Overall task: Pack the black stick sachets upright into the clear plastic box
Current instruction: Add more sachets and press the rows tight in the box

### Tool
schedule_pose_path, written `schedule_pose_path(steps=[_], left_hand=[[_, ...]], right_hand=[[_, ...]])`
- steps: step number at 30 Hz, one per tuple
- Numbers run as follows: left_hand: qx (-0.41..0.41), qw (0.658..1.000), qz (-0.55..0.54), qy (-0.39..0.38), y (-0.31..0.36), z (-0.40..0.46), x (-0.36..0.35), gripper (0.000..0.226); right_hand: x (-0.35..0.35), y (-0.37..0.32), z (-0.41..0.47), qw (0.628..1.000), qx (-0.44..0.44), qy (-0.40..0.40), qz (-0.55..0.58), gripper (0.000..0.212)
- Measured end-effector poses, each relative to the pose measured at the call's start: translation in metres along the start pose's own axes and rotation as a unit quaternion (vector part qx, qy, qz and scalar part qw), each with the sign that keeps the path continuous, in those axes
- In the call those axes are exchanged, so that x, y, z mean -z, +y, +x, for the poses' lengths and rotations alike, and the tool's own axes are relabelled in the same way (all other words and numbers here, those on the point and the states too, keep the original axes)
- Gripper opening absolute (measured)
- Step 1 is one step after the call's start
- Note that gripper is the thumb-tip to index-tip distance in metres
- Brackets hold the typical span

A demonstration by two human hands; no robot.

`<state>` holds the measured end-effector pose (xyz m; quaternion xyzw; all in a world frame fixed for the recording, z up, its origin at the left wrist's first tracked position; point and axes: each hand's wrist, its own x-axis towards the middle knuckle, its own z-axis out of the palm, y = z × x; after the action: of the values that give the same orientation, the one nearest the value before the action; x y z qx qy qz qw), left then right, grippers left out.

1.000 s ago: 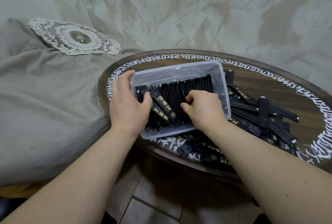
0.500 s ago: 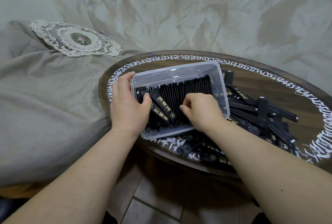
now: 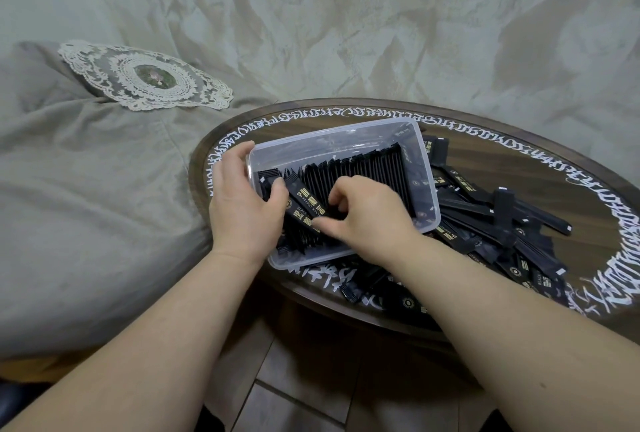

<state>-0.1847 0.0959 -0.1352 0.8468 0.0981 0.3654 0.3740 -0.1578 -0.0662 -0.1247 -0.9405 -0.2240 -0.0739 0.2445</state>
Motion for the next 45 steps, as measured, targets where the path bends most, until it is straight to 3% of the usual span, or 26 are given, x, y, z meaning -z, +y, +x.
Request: schedule_pose_path(steps=[3,7,16,33,45], left_hand=[[-0.001,1.000,-0.006,-0.002,0.001,0.000,0.001,0.052],[-0.013,1.000,-0.015,-0.013,0.000,0.001,0.004,0.053],[0.002,0.999,-0.031,-0.022,0.000,0.002,0.004,0.052],[0.021,0.999,-0.028,-0.032,-0.003,0.001,0.003,0.052],[0.009,0.999,-0.030,-0.030,-0.003,0.001,0.001,0.052]], right_hand=[[-0.008,-0.004,0.002,0.997,-0.015,-0.049,-0.054,0.040],[-0.006,-0.002,0.000,0.998,-0.018,-0.055,-0.039,0.025],[0.019,0.019,-0.011,0.993,-0.090,0.070,0.040,0.012],[0.012,0.018,-0.009,0.991,-0.086,0.091,0.055,0.005],[-0.004,0.019,0.002,0.997,-0.072,0.020,-0.012,0.019]])
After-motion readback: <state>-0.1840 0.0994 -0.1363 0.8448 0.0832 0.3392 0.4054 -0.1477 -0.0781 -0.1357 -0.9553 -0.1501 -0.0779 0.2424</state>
